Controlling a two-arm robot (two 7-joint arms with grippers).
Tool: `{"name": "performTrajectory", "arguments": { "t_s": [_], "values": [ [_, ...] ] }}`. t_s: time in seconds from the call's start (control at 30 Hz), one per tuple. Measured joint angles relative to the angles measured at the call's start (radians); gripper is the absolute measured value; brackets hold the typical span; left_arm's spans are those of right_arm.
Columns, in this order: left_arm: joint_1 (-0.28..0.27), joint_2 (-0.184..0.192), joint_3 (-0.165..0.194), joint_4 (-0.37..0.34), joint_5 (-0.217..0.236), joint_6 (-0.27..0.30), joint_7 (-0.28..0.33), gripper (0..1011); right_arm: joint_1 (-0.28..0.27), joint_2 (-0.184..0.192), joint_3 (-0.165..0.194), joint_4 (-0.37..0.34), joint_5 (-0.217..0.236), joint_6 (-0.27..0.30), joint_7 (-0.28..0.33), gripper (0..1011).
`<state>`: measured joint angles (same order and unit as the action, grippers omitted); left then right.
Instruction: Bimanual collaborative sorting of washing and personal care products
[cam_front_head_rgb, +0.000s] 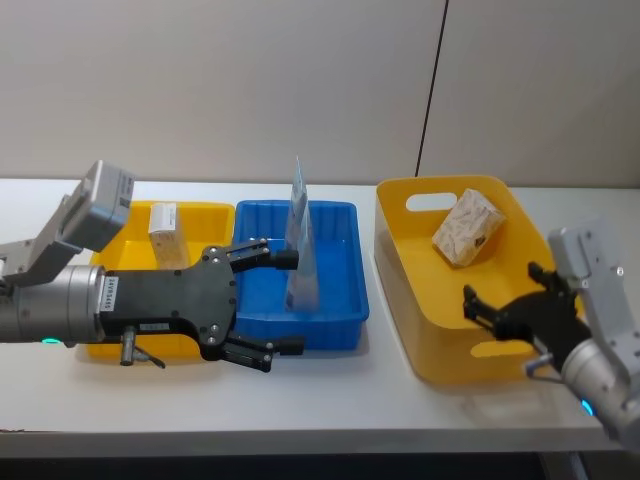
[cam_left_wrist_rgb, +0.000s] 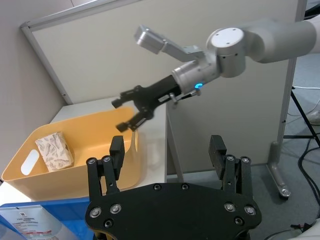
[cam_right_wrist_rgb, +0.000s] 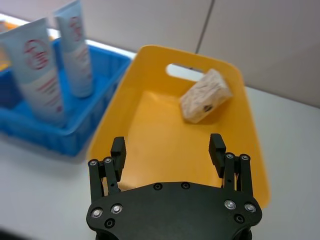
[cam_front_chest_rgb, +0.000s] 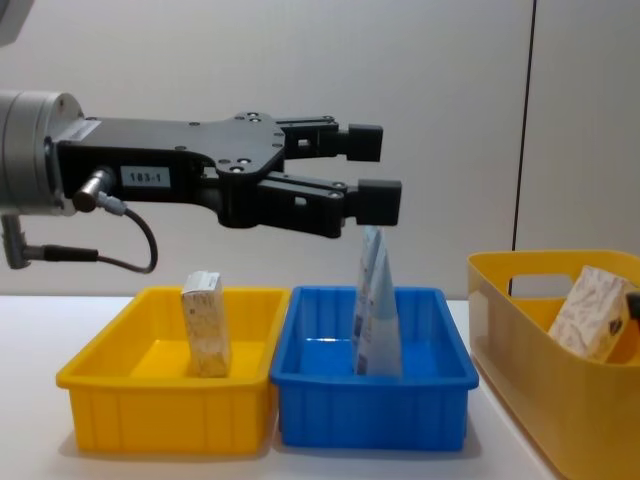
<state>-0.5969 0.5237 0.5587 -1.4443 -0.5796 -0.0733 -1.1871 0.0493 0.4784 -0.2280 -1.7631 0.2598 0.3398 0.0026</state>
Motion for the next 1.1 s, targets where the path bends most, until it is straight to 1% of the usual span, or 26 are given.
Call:
{"name": "performTrajectory", "arguments": {
  "t_s": [0.07, 0.13, 0.17, 0.23, 0.33, 0.43, 0.5, 0.53, 0.6, 0.7, 0.77, 0.8, 0.9, 1.0, 1.1],
  "values": [
    [0.000, 0.000, 0.000, 0.000, 0.000, 0.000, 0.000, 1001, -0.030, 0.010, 0.001, -0.030, 0.010, 0.000, 0.017, 1004],
    [0.000, 0.000, 0.000, 0.000, 0.000, 0.000, 0.000, 1001, -0.046, 0.013, 0.001, -0.047, 0.012, 0.000, 0.024, 1003],
    [0.000, 0.000, 0.000, 0.000, 0.000, 0.000, 0.000, 1001, -0.063, 0.014, -0.003, -0.065, 0.013, 0.000, 0.028, 1003],
    [0.000, 0.000, 0.000, 0.000, 0.000, 0.000, 0.000, 1001, -0.076, 0.014, -0.008, -0.078, 0.012, 0.000, 0.028, 1003],
    [0.000, 0.000, 0.000, 0.000, 0.000, 0.000, 0.000, 1001, -0.100, 0.007, -0.023, -0.101, 0.001, 0.004, 0.021, 1003],
    [0.000, 0.000, 0.000, 0.000, 0.000, 0.000, 0.000, 1001, -0.119, -0.009, -0.046, -0.121, -0.017, 0.013, 0.002, 1003],
    [0.000, 0.000, 0.000, 0.000, 0.000, 0.000, 0.000, 1001, -0.129, -0.022, -0.059, -0.129, -0.036, 0.022, -0.016, 1003],
    [0.000, 0.000, 0.000, 0.000, 0.000, 0.000, 0.000, 1001, -0.136, -0.035, -0.072, -0.134, -0.047, 0.027, -0.033, 1003],
    [0.000, 0.000, 0.000, 0.000, 0.000, 0.000, 0.000, 1001, -0.138, -0.041, -0.077, -0.135, -0.052, 0.030, -0.040, 1004],
    [0.000, 0.000, 0.000, 0.000, 0.000, 0.000, 0.000, 1001, -0.148, -0.073, -0.100, -0.138, -0.086, 0.044, -0.087, 1004],
    [0.000, 0.000, 0.000, 0.000, 0.000, 0.000, 0.000, 1002, -0.151, -0.093, -0.113, -0.138, -0.101, 0.050, -0.109, 1003],
    [0.000, 0.000, 0.000, 0.000, 0.000, 0.000, 0.000, 1001, -0.153, -0.109, -0.123, -0.136, -0.114, 0.055, -0.129, 1003],
    [0.000, 0.000, 0.000, 0.000, 0.000, 0.000, 0.000, 1001, -0.155, -0.132, -0.136, -0.129, -0.134, 0.063, -0.160, 1003],
    [0.000, 0.000, 0.000, 0.000, 0.000, 0.000, 0.000, 1001, -0.155, -0.175, -0.159, -0.114, -0.168, 0.077, -0.213, 1004],
    [0.000, 0.000, 0.000, 0.000, 0.000, 0.000, 0.000, 1001, -0.154, -0.197, -0.170, -0.107, -0.183, 0.084, -0.236, 1003]
  ]
}}
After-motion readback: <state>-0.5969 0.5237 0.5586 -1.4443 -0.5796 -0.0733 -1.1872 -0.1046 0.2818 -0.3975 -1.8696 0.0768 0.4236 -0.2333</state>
